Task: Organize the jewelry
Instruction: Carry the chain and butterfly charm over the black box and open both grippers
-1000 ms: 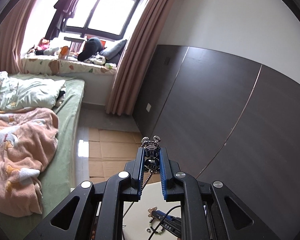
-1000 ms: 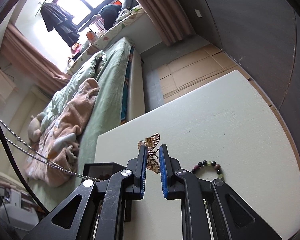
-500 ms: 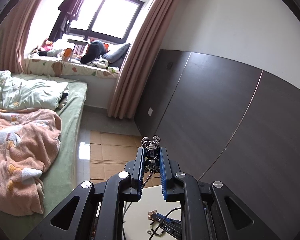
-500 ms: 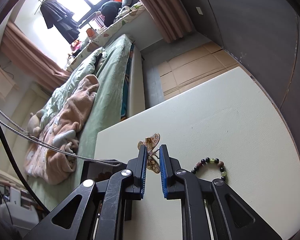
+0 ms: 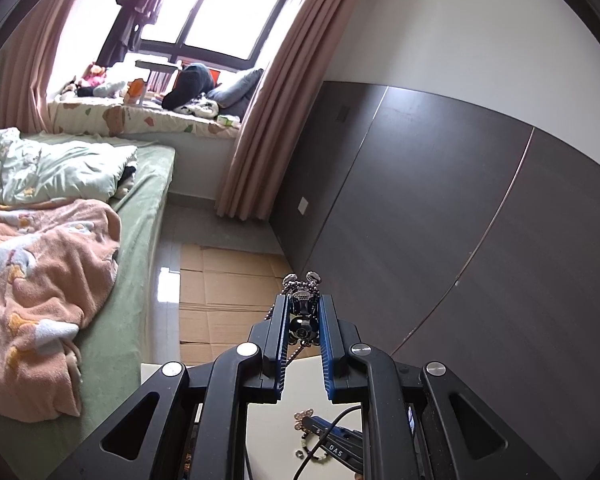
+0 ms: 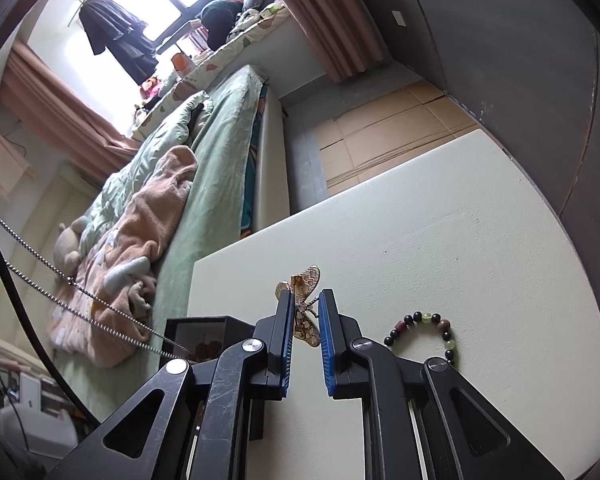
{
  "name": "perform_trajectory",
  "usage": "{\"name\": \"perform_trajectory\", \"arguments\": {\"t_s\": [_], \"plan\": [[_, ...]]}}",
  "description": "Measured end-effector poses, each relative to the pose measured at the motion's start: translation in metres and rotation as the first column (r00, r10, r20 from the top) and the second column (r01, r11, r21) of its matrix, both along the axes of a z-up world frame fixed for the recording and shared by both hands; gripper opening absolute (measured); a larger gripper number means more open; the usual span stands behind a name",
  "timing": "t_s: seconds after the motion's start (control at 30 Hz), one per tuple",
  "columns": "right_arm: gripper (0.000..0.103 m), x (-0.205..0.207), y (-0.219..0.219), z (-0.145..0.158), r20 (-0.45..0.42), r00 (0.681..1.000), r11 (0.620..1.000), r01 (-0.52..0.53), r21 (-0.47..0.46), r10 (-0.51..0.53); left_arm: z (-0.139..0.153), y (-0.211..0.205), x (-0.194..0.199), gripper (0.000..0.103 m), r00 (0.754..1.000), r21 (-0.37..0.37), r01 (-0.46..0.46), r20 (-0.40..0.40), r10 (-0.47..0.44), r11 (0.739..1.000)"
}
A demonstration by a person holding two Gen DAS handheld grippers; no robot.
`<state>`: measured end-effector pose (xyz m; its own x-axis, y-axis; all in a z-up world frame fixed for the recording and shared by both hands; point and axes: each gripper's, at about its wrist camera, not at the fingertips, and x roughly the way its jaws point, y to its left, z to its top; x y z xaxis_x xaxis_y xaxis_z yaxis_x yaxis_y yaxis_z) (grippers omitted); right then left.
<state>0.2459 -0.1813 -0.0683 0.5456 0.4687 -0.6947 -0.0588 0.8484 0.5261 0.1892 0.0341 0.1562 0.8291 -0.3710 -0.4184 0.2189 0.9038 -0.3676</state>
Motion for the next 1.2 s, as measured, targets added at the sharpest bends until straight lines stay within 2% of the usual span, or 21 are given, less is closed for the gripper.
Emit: {"name": "perform_trajectory", "arguments": {"t_s": [0.33, 0.53, 0.63, 0.8, 1.0, 1.2], "plan": [[0.014, -0.002, 0.003, -0.001, -0.004, 1.0, 1.0, -0.009, -0.009, 0.009, -0.007, 0.0, 0.0, 0.015, 1.0, 0.014, -0.008, -0.015, 0.008, 1.0], [0.014, -0.002, 0.004, -0.001, 0.0, 1.0, 1.0, -0.018, 0.001, 0.018, -0.049, 0.002, 0.018, 0.015, 0.991, 0.029, -0.007, -0.137, 0.011, 1.0], [0.014, -0.003, 0.006, 0.0, 0.006, 1.0, 1.0, -0.02, 0.013, 0.02, -0.076, 0.003, 0.024, 0.015, 0.981, 0.065, -0.012, -0.191, 0.024, 0.998], [0.014, -0.005, 0.008, 0.006, 0.03, 0.999, 0.999, -0.028, 0.041, 0.027, -0.121, 0.011, 0.031, 0.015, 0.954, 0.039, 0.008, -0.299, 0.004, 0.999], [0.014, -0.007, 0.016, 0.01, 0.048, 0.998, 0.996, -0.042, 0.073, 0.039, -0.15, 0.009, 0.033, 0.015, 0.928, 0.028, 0.038, -0.372, -0.025, 0.999], [0.014, -0.006, 0.024, 0.011, 0.053, 0.997, 0.993, -0.055, 0.1, 0.05, -0.173, 0.014, 0.044, 0.017, 0.872, 0.004, 0.024, -0.489, -0.019, 1.0]]}}
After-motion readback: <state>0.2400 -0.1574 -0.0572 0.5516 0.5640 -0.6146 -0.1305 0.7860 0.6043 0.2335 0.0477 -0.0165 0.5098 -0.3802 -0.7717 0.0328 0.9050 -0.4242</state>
